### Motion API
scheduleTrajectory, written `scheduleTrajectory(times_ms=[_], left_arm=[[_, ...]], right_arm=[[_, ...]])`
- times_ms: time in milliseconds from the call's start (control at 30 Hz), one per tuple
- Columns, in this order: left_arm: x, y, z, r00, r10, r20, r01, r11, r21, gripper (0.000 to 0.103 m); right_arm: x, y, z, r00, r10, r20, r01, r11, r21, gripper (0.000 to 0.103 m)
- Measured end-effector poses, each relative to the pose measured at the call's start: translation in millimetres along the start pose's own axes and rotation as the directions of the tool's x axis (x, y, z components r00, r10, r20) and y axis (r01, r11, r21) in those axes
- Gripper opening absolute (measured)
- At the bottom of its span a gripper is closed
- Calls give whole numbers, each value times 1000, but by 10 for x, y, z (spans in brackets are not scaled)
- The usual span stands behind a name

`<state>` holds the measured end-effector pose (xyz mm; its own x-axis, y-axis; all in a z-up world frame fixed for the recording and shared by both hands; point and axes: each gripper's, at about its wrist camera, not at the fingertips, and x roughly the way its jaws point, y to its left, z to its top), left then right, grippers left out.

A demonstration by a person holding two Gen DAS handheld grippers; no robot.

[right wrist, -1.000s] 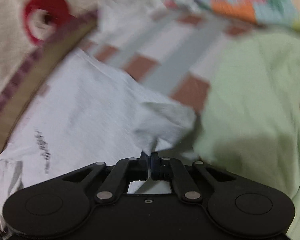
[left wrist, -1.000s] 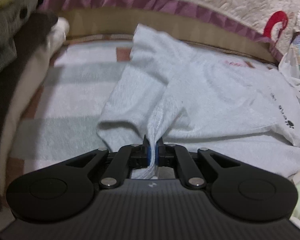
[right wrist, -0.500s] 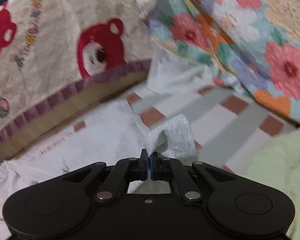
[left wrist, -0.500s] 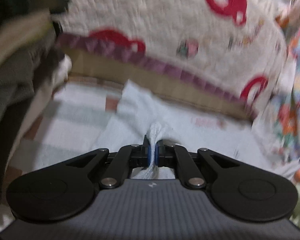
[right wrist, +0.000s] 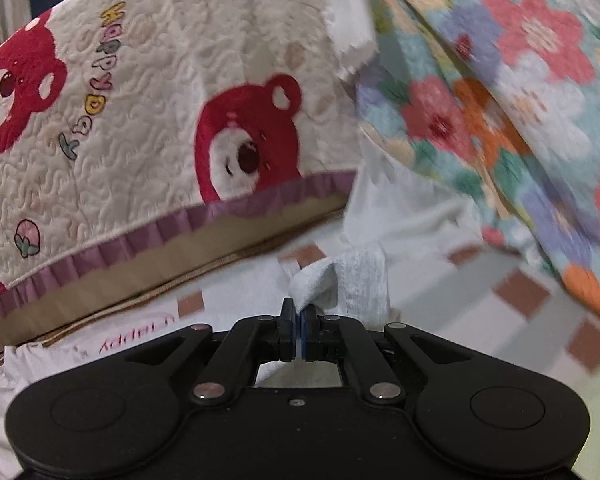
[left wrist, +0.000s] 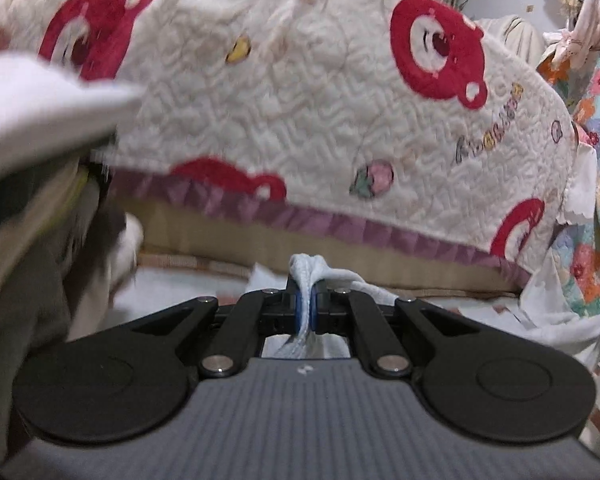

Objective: Fold clothes

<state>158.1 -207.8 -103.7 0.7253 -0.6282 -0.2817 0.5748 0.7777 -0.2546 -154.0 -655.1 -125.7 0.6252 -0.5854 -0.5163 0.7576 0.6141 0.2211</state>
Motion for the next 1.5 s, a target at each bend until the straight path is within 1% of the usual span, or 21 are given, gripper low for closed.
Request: scheduleTrajectory(times_ms=[100,167,200,233,267,300,333,400,500,567,633,733,833,967,1067,1200,1233,1267,1300,1400,1500], left_arm=[[91,-7,193,998,12,62,-13,1000,17,4],[240,18,244,997,45,69,-46,999,14,4],[403,42,202,995,94,32,-95,995,18,8],[566,65,161,990,143,-4,-143,989,25,13],[745,104,104,980,186,-66,-184,982,31,32],[937,175,8,962,207,-179,-205,978,30,33],[1034,233,-91,947,193,-256,-197,980,10,33],[968,279,-243,950,118,-289,-134,990,-38,36],[704,201,-443,951,69,-300,-74,997,-6,47],[605,171,-560,928,80,-364,-77,997,22,47],[517,205,-656,889,104,-445,-114,994,6,47],[347,386,-813,835,94,-542,-195,972,-131,48],[229,564,-923,811,-4,-585,-215,928,-304,48],[208,663,-1014,780,-142,-610,-225,845,-484,48],[228,620,-1031,777,-205,-595,-200,816,-543,48],[174,526,-1040,782,-198,-590,-204,814,-544,48],[163,520,-1054,787,-196,-585,-211,806,-553,48],[171,523,-1075,792,-195,-579,-225,788,-573,48],[179,526,-1096,796,-194,-573,-239,769,-592,49],[176,528,-1131,813,-179,-554,-276,720,-637,50],[163,503,-1152,843,-103,-529,-318,698,-642,56]], right_arm=[[191,125,247,999,27,28,-26,999,-36,3],[342,216,399,998,49,51,-47,998,-50,3],[449,260,470,997,63,55,-60,997,-53,4],[610,302,535,996,81,43,-78,996,-52,10],[771,333,571,996,85,25,-84,995,-50,12],[933,342,549,998,62,-4,-63,997,-46,36],[1096,351,528,999,40,-33,-41,998,-41,49],[1257,331,384,997,17,-77,-16,1000,2,49],[1165,305,24,992,55,-115,-52,998,33,50],[1048,258,-220,988,37,-149,-37,999,0,50],[924,141,-411,983,24,-184,-26,1000,-5,50],[728,-143,-604,978,13,-211,6,996,89,51],[587,-390,-746,979,25,-202,24,972,235,50],[524,-561,-896,985,28,-171,36,932,362,47],[596,-535,-886,988,61,-142,-2,923,385,47],[692,-499,-872,989,103,-102,-53,909,413,47],[716,-491,-869,989,114,-91,-65,905,420,23],[740,-482,-865,989,124,-81,-78,901,426,9],[764,-473,-862,988,135,-71,-91,897,433,5],[836,-446,-851,986,165,-39,-130,883,451,5],[897,-414,-832,982,191,-11,-164,873,459,5]])
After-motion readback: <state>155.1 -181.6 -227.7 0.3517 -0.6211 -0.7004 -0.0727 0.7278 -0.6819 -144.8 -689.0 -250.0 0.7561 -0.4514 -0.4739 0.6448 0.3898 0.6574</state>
